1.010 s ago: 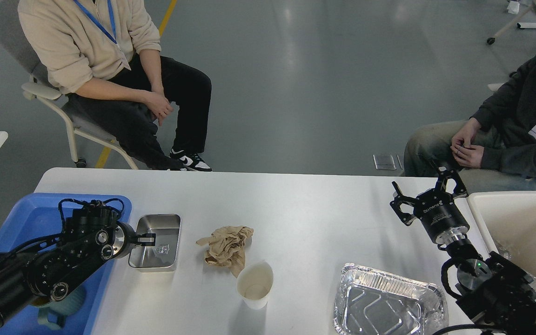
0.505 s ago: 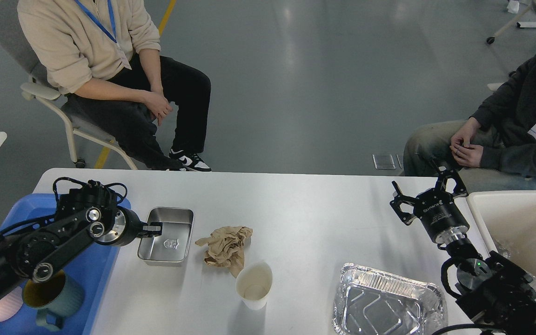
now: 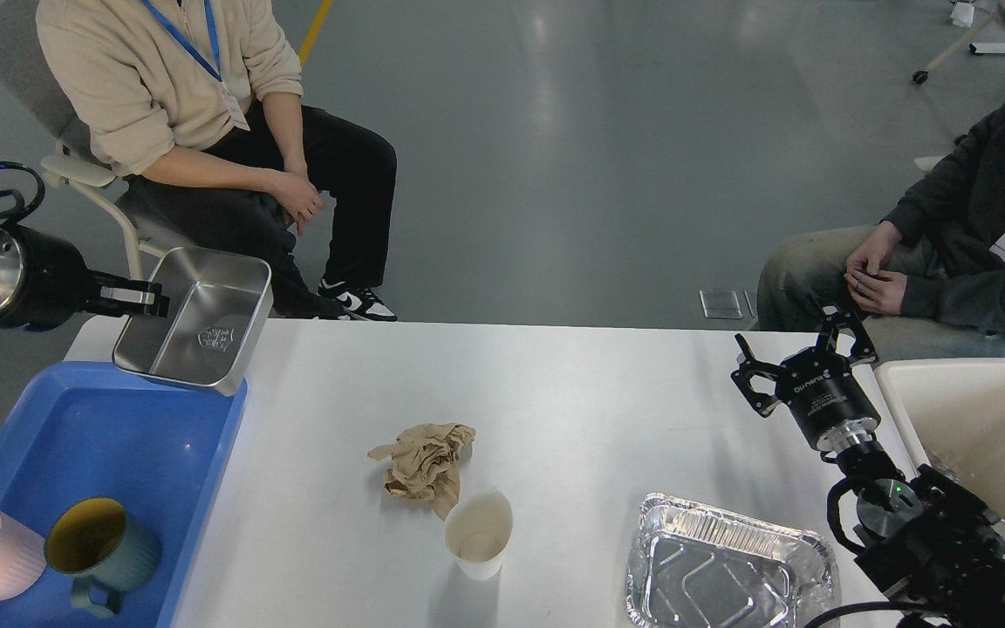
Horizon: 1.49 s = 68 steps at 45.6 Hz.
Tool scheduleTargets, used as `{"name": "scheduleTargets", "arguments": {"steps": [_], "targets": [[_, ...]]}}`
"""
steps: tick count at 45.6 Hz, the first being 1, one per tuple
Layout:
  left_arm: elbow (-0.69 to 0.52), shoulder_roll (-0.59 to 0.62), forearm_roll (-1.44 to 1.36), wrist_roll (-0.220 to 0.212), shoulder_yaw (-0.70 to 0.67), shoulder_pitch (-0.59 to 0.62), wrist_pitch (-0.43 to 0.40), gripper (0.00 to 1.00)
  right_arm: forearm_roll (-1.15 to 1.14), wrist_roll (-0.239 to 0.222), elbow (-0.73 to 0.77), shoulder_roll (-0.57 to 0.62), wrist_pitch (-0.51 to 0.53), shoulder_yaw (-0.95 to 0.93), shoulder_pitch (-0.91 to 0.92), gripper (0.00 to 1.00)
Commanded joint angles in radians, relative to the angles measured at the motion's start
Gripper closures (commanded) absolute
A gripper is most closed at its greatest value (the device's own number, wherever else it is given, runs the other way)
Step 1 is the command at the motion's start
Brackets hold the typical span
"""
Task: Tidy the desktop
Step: 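Lift the steel tray and place it into the blue bin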
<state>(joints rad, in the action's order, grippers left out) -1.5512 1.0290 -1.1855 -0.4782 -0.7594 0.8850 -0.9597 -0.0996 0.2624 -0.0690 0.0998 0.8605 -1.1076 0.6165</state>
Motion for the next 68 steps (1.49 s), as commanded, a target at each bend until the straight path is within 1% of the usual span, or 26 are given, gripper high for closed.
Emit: {"name": "scheduleTargets", "arguments": {"steps": [1, 4, 8, 13, 17, 21, 24, 28, 31, 35, 38, 39, 41, 46, 50, 54, 57, 60, 63, 68], "targets": [[-0.004, 0.009, 0.023, 0.000, -0.026, 0.058, 0.000, 0.98, 0.000, 0.000, 0.000, 0.004, 0.000, 0.000, 0.000, 0.00], [-0.001, 0.009, 0.023, 0.001, -0.026, 0.091, 0.000, 0.97, 0.000, 0.000, 0.000, 0.006, 0.000, 0.000, 0.000, 0.00], [-0.001, 0.008, 0.026, 0.001, -0.026, 0.101, 0.000, 0.97, 0.000, 0.000, 0.000, 0.008, 0.000, 0.000, 0.002, 0.00], [0.000, 0.011, 0.024, 0.000, -0.024, 0.095, 0.000, 0.97, 0.000, 0.000, 0.000, 0.006, 0.000, 0.000, 0.003, 0.00], [0.032, 0.022, 0.023, 0.004, -0.020, 0.080, 0.000, 0.97, 0.000, 0.000, 0.000, 0.006, 0.000, 0.000, 0.003, 0.00], [0.130, 0.031, 0.020, 0.015, -0.021, 0.045, 0.000, 0.97, 0.000, 0.000, 0.000, 0.006, 0.000, 0.002, 0.002, 0.00], [0.241, 0.022, 0.020, 0.020, -0.031, 0.034, 0.000, 0.97, 0.000, 0.000, 0.000, 0.006, 0.000, 0.002, 0.002, 0.00], [0.414, 0.003, 0.017, 0.044, -0.034, 0.026, 0.000, 0.97, 0.000, 0.000, 0.000, 0.008, 0.000, 0.002, 0.002, 0.00], [0.549, -0.029, 0.007, 0.076, -0.026, 0.022, 0.000, 0.97, 0.000, 0.000, 0.000, 0.009, 0.002, 0.002, 0.002, 0.00], [0.696, -0.078, -0.025, 0.122, -0.015, -0.003, 0.000, 0.97, 0.000, 0.000, 0.000, 0.009, 0.000, 0.002, 0.000, 0.00], [0.772, -0.118, -0.065, 0.165, -0.005, -0.035, 0.042, 0.97, 0.000, 0.000, 0.000, 0.008, 0.002, 0.002, -0.001, 0.00], [0.795, -0.130, -0.078, 0.185, 0.000, -0.041, 0.062, 0.97, 0.000, 0.000, 0.000, 0.008, 0.002, 0.002, -0.003, 0.00], [0.855, -0.165, -0.124, 0.242, 0.026, -0.052, 0.116, 0.96, 0.000, 0.000, 0.000, 0.008, 0.002, 0.002, -0.004, 0.00], [0.993, -0.244, -0.172, 0.360, 0.150, -0.054, 0.228, 0.95, 0.000, 0.000, 0.000, 0.008, 0.000, 0.003, -0.007, 0.00], [1.100, -0.293, -0.164, 0.435, 0.235, -0.052, 0.289, 0.94, 0.000, 0.000, 0.000, 0.009, 0.002, 0.005, -0.011, 0.00], [1.187, -0.343, -0.155, 0.500, 0.284, -0.054, 0.340, 0.92, 0.000, 0.000, 0.000, 0.014, 0.002, 0.005, -0.011, 0.00], [1.267, -0.391, -0.152, 0.530, 0.330, -0.057, 0.393, 0.91, 0.000, 0.000, 0.000, 0.014, 0.002, 0.009, -0.011, 0.00], [1.327, -0.429, -0.131, 0.546, 0.370, -0.057, 0.432, 0.90, 0.000, 0.000, 0.000, 0.014, 0.002, 0.014, -0.012, 0.00], [1.359, -0.445, -0.089, 0.552, 0.394, -0.060, 0.447, 0.90, 0.000, 0.000, 0.000, 0.014, 0.002, 0.014, -0.012, 0.00], [1.364, -0.448, -0.020, 0.552, 0.440, -0.081, 0.469, 0.88, 0.000, 0.000, 0.000, 0.014, 0.002, 0.015, -0.012, 0.00]]}}
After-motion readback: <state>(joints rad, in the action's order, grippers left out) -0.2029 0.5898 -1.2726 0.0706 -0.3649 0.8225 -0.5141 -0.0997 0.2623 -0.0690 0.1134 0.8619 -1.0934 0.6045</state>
